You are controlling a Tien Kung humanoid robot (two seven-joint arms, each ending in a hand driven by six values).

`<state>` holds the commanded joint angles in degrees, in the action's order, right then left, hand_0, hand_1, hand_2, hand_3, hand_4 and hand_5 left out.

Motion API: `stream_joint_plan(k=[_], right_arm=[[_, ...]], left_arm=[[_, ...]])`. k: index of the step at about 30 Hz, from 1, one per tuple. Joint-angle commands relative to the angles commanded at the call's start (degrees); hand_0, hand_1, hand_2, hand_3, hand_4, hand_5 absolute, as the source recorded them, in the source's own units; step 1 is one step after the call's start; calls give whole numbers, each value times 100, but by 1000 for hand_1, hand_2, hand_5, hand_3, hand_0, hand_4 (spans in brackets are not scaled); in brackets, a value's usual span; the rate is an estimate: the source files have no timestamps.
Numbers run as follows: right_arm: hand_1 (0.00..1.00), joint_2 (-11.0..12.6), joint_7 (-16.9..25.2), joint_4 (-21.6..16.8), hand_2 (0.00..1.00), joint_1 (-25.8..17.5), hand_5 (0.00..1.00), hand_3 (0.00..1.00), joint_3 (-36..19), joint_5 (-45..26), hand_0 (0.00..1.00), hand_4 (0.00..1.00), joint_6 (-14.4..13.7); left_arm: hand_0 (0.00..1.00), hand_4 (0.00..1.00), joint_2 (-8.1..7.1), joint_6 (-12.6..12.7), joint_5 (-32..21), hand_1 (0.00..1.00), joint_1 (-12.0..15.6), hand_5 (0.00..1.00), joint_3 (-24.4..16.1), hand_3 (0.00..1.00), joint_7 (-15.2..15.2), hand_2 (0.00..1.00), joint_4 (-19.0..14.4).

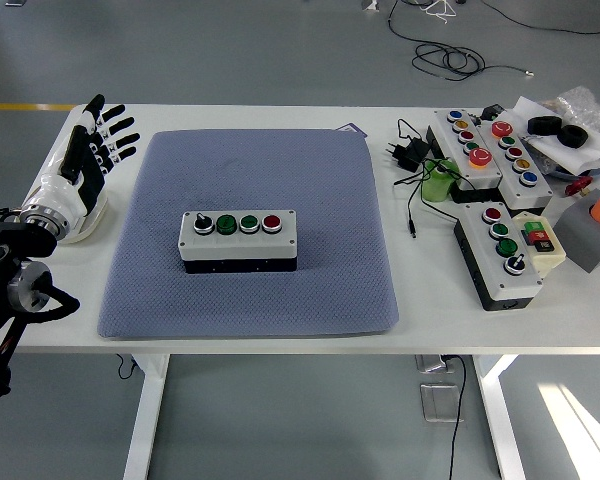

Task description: Pick up the button,place it on the desk,press the button,press the button

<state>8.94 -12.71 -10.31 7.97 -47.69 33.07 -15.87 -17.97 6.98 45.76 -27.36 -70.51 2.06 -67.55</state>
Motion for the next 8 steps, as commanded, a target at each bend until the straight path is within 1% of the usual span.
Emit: stream_joint_plan(k=[8], right_arm=[[797, 1, 20, 0, 817, 27, 479, 751, 0, -40, 787, 412, 0]], left_arm=[[800, 688, -14, -11, -2, 827, -25, 998, -4, 887, 5, 879, 25]])
